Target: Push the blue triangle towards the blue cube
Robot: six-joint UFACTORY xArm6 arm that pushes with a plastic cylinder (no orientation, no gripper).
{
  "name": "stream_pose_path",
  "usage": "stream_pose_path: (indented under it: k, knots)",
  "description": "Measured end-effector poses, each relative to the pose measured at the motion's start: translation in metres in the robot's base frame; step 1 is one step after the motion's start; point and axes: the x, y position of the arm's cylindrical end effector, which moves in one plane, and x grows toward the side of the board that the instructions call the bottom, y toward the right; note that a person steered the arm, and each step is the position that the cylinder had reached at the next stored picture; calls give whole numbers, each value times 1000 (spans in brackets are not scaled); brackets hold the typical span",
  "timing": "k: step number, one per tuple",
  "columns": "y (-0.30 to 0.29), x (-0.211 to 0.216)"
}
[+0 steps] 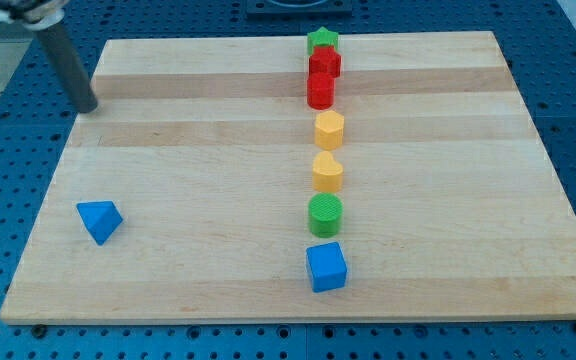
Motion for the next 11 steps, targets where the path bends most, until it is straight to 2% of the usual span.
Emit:
stream_pose_path:
  k: [2, 3, 7, 11]
  knots:
    - [0, 135]
    - [34, 156]
    - [152, 161]
    - [163, 190]
